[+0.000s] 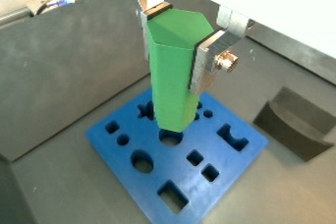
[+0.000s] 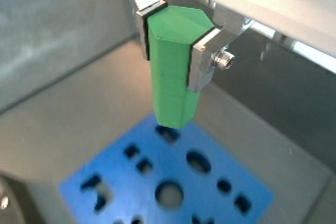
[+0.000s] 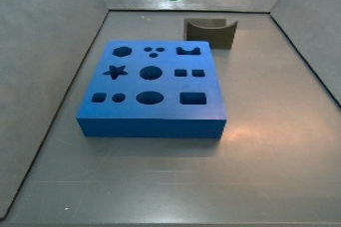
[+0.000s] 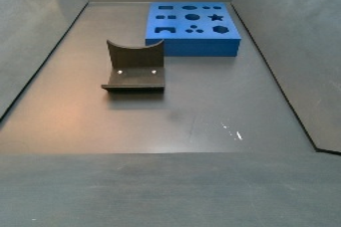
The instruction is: Insert the hexagon object.
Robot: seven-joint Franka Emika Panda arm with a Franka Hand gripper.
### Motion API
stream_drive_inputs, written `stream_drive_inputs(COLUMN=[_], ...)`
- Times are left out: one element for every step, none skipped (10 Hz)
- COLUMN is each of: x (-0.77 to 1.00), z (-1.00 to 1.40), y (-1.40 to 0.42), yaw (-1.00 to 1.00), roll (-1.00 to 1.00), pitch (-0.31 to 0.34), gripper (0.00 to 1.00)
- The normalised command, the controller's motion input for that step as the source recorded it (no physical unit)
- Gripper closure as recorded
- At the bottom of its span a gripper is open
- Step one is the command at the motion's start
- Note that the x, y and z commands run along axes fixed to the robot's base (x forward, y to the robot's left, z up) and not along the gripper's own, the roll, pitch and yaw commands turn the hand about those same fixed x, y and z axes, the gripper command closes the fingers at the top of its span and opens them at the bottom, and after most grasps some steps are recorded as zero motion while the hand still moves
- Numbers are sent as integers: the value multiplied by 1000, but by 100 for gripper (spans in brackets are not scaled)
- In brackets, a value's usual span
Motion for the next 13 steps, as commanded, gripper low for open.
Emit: stream_drive_inputs(x=[-383,-566,-566,-594,-637,-654,-823,-909,-243,-34,0,46,149], z=[-1000,-1000,-1000,-1000,-1000,-1000,-1000,-691,-189,-43,-74,-243,-309], y=[989,946,946,943,931,929,889,600,51,11,23,0,0], yaw=[0,0,0,0,0,0,0,0,0,14,26,0,0], roll=[6,1,3,1,0,0,0,-170,-157,-86,-77,-67,-121], pitch=[-83,-113,-114,-113,-109,-107,-96,-210,-100,-57,-21,-20,-31], gripper=[100,100,100,100,100,100,100,100,100,100,100,100,100])
